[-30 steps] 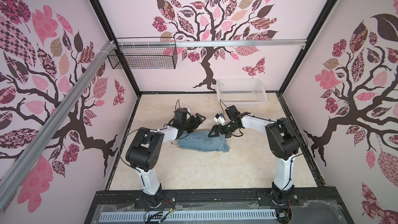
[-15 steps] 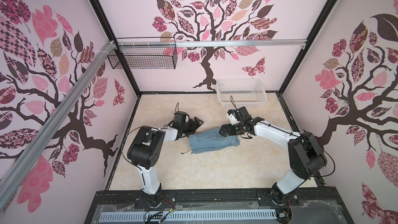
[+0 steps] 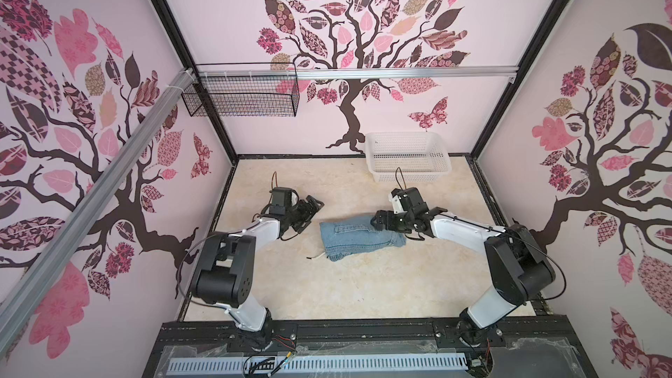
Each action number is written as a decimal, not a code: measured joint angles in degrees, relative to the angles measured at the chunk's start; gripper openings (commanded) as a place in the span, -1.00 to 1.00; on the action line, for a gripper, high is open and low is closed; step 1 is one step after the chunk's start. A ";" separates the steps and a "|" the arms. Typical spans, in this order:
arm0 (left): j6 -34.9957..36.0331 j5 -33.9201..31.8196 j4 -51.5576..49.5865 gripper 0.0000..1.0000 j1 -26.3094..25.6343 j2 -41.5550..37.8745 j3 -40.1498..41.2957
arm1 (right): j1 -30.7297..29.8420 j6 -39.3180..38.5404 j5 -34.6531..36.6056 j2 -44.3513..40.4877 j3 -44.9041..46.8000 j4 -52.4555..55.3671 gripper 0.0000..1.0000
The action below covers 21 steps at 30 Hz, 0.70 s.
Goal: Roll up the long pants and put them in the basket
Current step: Roll the long pant at the center of the board.
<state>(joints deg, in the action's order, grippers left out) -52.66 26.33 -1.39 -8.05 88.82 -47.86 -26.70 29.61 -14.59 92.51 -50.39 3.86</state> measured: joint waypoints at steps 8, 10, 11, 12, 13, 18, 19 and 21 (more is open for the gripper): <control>0.09 -0.79 -6.58 0.94 -2.75 -14.21 -4.70 | -6.82 15.47 4.52 -2.47 6.40 -9.20 0.99; -0.37 -1.44 -7.13 0.95 -5.57 -15.61 -5.01 | -10.10 19.02 7.08 -2.47 6.69 -10.49 0.99; -0.83 -1.75 -7.28 0.95 -7.19 -16.00 -5.01 | -11.85 20.55 8.68 -2.47 6.71 -11.02 0.99; -1.27 -1.95 -7.34 0.95 -8.59 -16.20 -5.01 | -13.79 22.03 10.38 -2.47 6.67 -11.47 0.99; -1.60 -2.01 -7.30 0.95 -9.70 -16.22 -4.94 | -15.32 23.19 11.69 -2.45 6.58 -11.72 0.99; -3.85 -3.08 -6.32 0.95 -11.30 -16.20 -2.45 | -19.82 26.23 14.84 -1.77 5.62 -12.24 0.99; -4.22 -3.32 -6.10 0.95 -11.28 -16.20 -1.73 | -19.96 26.56 15.28 -1.95 5.75 -12.28 0.99; -4.70 -3.89 -5.77 0.95 -11.28 -16.20 -0.20 | -19.98 26.84 16.48 -2.91 6.45 -12.52 0.99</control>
<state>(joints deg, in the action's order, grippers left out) -57.36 22.44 -7.16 -19.33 72.62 -48.05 -46.68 56.45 1.89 89.60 -43.94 -8.67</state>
